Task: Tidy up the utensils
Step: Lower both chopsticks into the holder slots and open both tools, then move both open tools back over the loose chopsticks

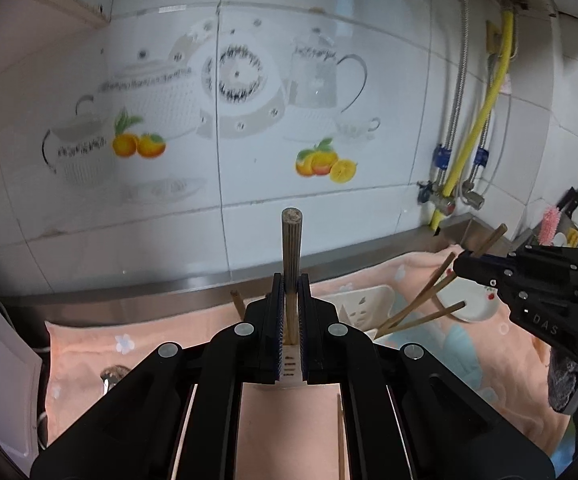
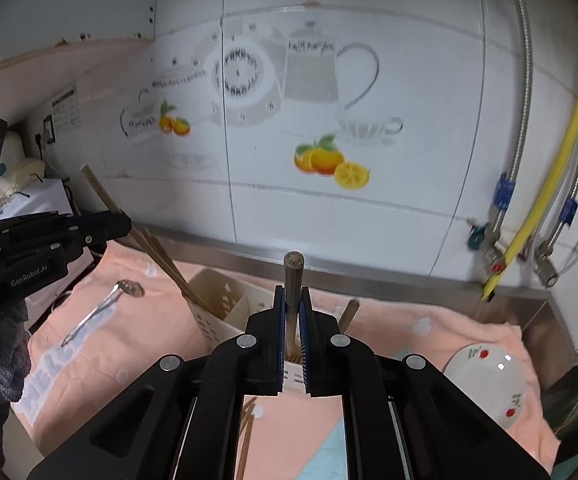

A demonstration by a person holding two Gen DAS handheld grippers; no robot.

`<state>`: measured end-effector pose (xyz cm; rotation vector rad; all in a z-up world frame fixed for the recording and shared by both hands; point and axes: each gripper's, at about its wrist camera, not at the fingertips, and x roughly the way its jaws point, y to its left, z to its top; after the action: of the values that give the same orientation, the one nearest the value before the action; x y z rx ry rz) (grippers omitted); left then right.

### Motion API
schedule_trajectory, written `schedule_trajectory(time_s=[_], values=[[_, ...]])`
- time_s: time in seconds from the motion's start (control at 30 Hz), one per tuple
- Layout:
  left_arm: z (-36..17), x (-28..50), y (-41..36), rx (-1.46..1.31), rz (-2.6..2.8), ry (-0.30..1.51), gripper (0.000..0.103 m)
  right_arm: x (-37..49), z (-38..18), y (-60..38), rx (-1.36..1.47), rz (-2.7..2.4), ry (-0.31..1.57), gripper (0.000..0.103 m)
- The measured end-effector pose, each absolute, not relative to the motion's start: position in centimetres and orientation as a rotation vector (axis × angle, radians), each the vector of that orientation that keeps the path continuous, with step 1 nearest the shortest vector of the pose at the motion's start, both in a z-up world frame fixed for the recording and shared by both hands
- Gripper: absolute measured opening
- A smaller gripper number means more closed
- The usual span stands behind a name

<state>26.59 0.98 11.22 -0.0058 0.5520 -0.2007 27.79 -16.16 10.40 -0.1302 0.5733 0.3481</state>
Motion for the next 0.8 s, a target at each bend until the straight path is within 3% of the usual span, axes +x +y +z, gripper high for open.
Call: schedule_trajectory(time_s=[0.63,0.8], values=[[7.4,28.8,1.3,-0.023,-0.176,0.646,0.006,29.5,7.1,-16.5,-0.111,0.329,0.637,0.007],[7.8,28.0,1.2,-0.019,-0.177,0.634,0.007,28.7,7.9,-16.7,-0.103,0.324,0.611,0.019]])
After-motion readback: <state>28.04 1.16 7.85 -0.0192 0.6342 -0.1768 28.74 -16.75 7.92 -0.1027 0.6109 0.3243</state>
